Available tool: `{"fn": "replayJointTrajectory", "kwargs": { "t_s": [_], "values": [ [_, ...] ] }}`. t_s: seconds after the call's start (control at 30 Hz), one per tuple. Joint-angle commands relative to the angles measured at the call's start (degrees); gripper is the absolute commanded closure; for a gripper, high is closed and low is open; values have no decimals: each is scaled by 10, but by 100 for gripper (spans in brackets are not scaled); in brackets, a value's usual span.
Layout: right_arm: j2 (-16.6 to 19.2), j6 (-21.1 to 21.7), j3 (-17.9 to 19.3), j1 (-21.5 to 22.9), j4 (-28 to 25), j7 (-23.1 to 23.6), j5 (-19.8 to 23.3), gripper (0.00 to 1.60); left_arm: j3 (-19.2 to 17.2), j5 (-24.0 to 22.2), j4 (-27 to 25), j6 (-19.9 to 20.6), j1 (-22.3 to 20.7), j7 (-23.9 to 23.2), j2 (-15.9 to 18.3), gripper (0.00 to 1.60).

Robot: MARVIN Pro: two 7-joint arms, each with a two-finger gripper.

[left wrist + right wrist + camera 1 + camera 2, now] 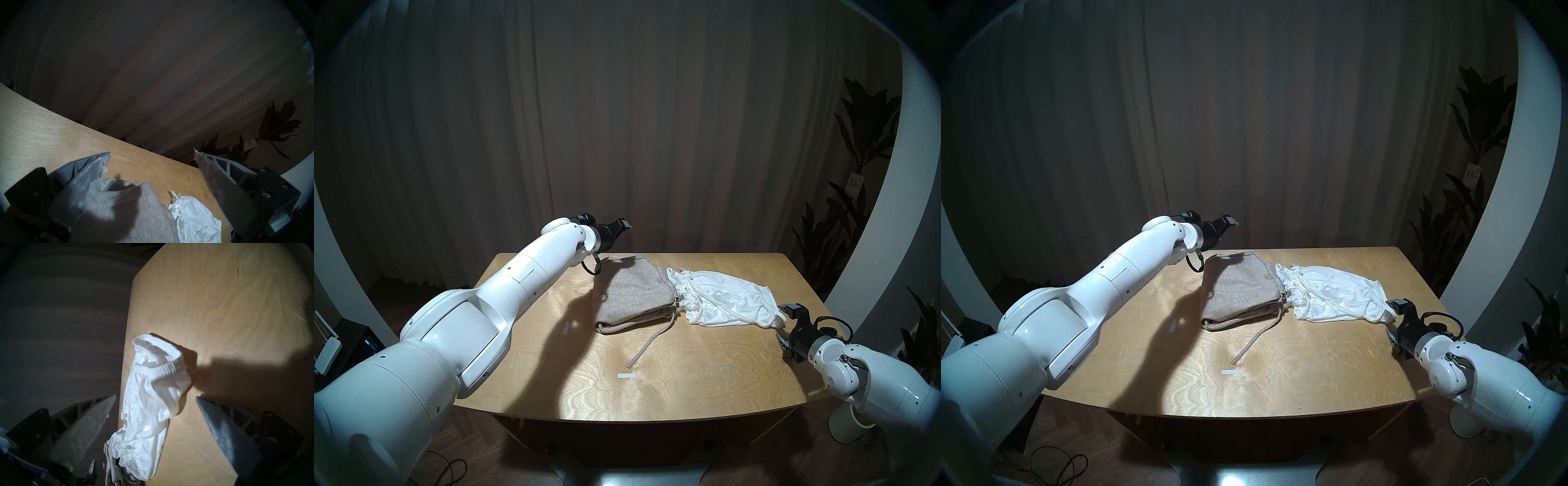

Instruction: Fold pants twice and stack them

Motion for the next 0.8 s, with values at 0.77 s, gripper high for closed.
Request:
{"fn": "replayJointTrajectory", "kwargs": {
  "t_s": [0.77],
  "values": [
    [64,4,53,-83,-22,90,-17,0,-20,24,-171,-47,67,-50,106,0]
  ]
}}
